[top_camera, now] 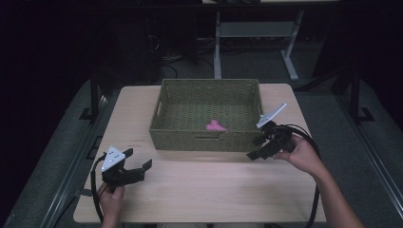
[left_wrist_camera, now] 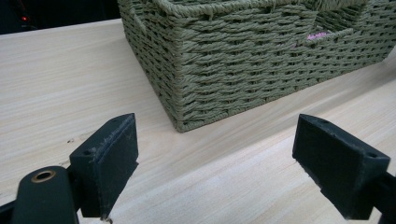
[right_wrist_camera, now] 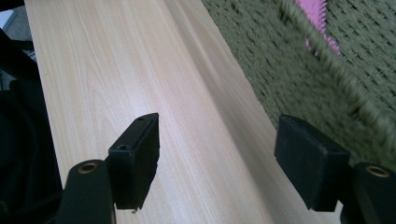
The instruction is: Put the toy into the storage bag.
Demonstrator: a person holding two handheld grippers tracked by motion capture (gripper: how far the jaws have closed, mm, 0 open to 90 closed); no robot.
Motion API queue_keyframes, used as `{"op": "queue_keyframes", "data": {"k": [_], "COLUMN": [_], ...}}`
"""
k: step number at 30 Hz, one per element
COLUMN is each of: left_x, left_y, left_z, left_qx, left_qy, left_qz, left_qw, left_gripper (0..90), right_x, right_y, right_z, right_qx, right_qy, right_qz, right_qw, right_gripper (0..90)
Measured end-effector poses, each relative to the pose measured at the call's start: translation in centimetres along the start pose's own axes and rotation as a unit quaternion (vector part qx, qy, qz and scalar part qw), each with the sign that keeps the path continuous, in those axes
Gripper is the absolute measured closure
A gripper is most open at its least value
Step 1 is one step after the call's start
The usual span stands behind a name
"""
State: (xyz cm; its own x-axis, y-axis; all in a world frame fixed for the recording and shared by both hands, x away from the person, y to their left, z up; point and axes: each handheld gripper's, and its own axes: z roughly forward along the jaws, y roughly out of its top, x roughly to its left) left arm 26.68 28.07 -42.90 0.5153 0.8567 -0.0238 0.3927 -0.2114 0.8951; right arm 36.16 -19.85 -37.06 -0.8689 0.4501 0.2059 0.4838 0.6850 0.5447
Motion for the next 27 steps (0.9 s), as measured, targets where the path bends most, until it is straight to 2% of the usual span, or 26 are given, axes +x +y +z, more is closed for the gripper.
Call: {"op": "queue_keyframes", "data": {"k": [11,27], "left_x": [0.0,0.0], "left_y": [0.0,-0.1], "left_z": [0.0,-0.1], "left_qx": [0.001,-0.001], "left_qy": [0.001,0.001], "left_qz": [-0.001,0.0], "left_qw": [1.0,1.0], "left_gripper": [13.9,13.8], "right_x": [-0.1,0.2], "right_y": [-2.6,-4.7], "right_z": [1.0,1.4], "right_qx": [0.0,-0.002], "right_qy": [0.001,-0.004], "right_qz": [0.017,0.025], "right_qw": [0.9998,0.9997], "right_gripper": [31.1,31.1]}}
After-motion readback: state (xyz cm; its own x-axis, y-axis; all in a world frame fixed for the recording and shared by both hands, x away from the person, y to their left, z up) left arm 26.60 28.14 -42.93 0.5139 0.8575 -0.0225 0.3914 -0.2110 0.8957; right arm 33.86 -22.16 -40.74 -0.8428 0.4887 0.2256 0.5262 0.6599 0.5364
